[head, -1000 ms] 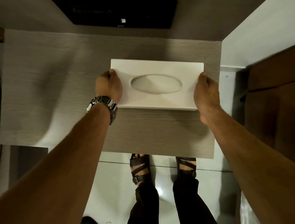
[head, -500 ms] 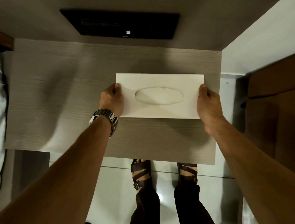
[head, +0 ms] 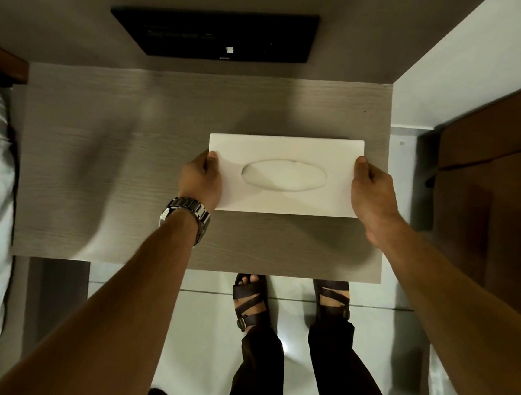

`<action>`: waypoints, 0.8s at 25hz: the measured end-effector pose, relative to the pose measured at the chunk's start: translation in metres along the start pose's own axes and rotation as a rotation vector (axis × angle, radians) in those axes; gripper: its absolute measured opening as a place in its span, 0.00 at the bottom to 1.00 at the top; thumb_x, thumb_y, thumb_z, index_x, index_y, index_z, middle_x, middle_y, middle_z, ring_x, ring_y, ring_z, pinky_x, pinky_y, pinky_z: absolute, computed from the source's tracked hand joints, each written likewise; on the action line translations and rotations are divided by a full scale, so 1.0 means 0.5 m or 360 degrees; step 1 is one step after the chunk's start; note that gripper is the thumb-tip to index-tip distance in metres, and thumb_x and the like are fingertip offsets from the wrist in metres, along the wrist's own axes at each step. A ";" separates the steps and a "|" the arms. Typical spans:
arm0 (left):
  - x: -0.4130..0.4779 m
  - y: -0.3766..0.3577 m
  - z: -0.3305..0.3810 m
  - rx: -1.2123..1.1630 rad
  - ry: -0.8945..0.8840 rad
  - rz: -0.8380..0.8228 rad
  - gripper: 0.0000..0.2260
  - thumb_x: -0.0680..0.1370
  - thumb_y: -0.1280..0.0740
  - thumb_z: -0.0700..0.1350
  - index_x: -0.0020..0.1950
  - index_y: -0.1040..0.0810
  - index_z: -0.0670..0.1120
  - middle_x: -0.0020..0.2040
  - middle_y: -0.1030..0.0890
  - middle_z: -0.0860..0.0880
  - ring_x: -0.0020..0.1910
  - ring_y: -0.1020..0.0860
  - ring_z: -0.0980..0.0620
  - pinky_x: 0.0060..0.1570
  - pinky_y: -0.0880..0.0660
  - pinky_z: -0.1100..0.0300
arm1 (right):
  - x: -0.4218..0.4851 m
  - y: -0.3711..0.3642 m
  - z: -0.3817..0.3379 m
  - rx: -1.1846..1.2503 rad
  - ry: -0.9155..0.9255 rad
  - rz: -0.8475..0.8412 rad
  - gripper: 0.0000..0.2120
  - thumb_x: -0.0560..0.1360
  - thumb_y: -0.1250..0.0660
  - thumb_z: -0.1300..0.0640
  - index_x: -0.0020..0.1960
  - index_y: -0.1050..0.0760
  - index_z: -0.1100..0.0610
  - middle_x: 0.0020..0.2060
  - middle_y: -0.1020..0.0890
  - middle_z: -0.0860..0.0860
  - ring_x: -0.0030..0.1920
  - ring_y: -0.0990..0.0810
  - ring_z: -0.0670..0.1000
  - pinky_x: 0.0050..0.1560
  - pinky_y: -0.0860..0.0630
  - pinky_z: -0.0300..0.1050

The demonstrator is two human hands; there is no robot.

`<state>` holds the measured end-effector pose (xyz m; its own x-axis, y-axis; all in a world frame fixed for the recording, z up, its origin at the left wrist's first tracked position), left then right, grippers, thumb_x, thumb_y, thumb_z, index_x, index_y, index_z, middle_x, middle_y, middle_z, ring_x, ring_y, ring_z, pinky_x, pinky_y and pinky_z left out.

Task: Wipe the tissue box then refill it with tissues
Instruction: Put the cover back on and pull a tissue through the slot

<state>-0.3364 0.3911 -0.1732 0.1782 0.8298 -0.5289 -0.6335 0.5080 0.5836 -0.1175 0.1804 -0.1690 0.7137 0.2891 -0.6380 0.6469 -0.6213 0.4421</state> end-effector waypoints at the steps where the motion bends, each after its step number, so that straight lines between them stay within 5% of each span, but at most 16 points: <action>1: -0.001 0.000 0.004 0.0029 -0.0040 -0.0012 0.17 0.83 0.46 0.51 0.62 0.22 0.45 0.54 0.20 0.45 0.56 0.23 0.39 0.54 0.26 0.51 | 0.003 0.004 -0.004 -0.0078 0.0074 0.0044 0.14 0.85 0.47 0.47 0.48 0.26 0.48 0.45 0.21 0.44 0.50 0.20 0.48 0.41 0.27 0.35; 4: -0.014 -0.004 0.017 0.0417 -0.0315 -0.0120 0.35 0.77 0.47 0.68 0.78 0.42 0.49 0.76 0.33 0.42 0.73 0.34 0.39 0.70 0.36 0.40 | -0.026 0.023 -0.063 -0.0584 0.0671 0.0370 0.13 0.82 0.38 0.49 0.63 0.24 0.53 0.61 0.22 0.54 0.63 0.24 0.56 0.61 0.24 0.47; 7: -0.042 -0.007 0.053 0.1020 -0.0906 -0.0123 0.57 0.64 0.48 0.82 0.80 0.58 0.45 0.81 0.55 0.44 0.80 0.55 0.44 0.75 0.53 0.42 | -0.071 -0.039 -0.111 -0.0904 0.1151 0.0184 0.14 0.79 0.33 0.50 0.62 0.20 0.52 0.59 0.19 0.53 0.60 0.23 0.55 0.62 0.25 0.53; 11: -0.059 -0.029 0.063 0.1423 -0.1288 -0.0185 0.67 0.57 0.45 0.84 0.79 0.57 0.39 0.81 0.56 0.39 0.79 0.57 0.41 0.75 0.53 0.37 | -0.081 -0.123 -0.116 -0.1305 0.1170 -0.0095 0.15 0.79 0.33 0.48 0.64 0.20 0.48 0.59 0.19 0.50 0.60 0.23 0.54 0.58 0.29 0.51; 20: -0.040 -0.059 0.040 0.1642 -0.1179 -0.0271 0.67 0.58 0.33 0.78 0.79 0.62 0.39 0.80 0.60 0.40 0.79 0.61 0.41 0.76 0.57 0.40 | -0.053 -0.165 -0.125 -0.1623 0.1073 0.0027 0.11 0.80 0.35 0.48 0.54 0.16 0.52 0.47 0.14 0.51 0.47 0.17 0.53 0.49 0.26 0.47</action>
<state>-0.3059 0.3640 -0.1675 0.7845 0.4978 -0.3699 0.2534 0.2870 0.9238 -0.1729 0.2694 -0.1492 0.5244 0.7943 -0.3067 0.3337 0.1396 0.9323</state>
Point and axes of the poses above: each hand's wrist, its own x-axis towards the middle knuckle, its own y-axis out of the back of the hand, z = x × y, the point moved 7 cm from there along x, towards the middle knuckle
